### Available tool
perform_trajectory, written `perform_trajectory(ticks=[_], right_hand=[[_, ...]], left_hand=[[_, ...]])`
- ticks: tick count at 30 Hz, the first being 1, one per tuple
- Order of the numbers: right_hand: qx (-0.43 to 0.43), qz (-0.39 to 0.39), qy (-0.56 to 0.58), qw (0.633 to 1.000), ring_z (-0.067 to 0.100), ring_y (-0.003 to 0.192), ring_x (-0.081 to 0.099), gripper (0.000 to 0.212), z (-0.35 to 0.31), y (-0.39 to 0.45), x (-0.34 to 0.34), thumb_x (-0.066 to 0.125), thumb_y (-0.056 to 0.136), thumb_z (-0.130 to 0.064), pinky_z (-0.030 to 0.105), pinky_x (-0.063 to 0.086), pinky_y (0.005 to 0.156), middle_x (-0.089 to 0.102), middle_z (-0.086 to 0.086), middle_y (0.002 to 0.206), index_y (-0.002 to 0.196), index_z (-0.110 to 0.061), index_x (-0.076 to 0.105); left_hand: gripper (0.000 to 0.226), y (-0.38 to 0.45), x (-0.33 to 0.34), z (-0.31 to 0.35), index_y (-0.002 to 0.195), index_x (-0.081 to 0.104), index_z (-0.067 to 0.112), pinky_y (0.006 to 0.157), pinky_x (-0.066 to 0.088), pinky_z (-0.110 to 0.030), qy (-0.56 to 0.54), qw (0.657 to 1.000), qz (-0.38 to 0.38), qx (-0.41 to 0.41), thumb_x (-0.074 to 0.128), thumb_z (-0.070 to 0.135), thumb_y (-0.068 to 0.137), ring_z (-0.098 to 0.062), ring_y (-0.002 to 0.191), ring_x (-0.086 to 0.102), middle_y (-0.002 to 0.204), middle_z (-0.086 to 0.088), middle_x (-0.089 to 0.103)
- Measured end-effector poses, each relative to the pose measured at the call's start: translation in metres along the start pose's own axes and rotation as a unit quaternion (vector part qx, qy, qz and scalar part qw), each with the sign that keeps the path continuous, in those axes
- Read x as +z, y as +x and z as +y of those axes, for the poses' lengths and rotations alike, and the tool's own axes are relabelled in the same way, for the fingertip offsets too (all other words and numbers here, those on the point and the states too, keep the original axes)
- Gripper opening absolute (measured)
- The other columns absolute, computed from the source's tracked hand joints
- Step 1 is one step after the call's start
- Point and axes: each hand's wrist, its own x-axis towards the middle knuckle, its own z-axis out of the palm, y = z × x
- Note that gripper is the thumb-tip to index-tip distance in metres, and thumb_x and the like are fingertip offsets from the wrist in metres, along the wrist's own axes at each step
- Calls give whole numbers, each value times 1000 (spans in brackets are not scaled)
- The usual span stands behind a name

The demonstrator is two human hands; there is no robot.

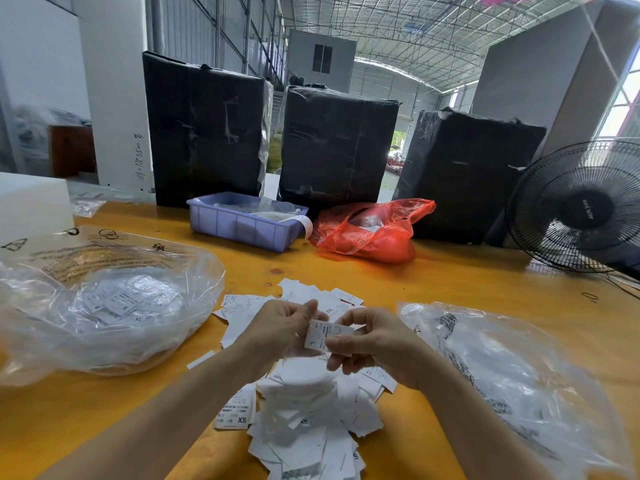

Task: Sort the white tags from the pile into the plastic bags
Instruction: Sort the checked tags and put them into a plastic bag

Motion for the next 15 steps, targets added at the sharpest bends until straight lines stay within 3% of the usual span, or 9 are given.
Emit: perform_trajectory(ticks=[7,11,15], right_hand=[[11,-14,-65,998,14,45,52,27,-1,0,1,74,80,-9,20,41,45,66,7,56,97,-6,53],[11,-35,-129,991,14,47,50,36,-1,-2,3,74,80,-11,21,39,48,66,5,58,104,-10,47],[-10,42,-156,987,13,49,54,42,0,2,7,76,78,-13,20,41,48,63,2,56,106,-14,44]], left_hand=[[35,0,1,-3,86,67,-1,63,60,-33,69,997,-42,-14,49,28,94,-21,66,67,77,-16,67],[33,-2,1,-4,90,67,-3,61,59,-30,118,990,-78,-24,50,25,95,-22,68,69,76,-15,69],[35,-4,1,-4,98,65,-10,61,59,-29,113,990,-71,-40,48,20,97,-29,75,70,88,-28,68]])
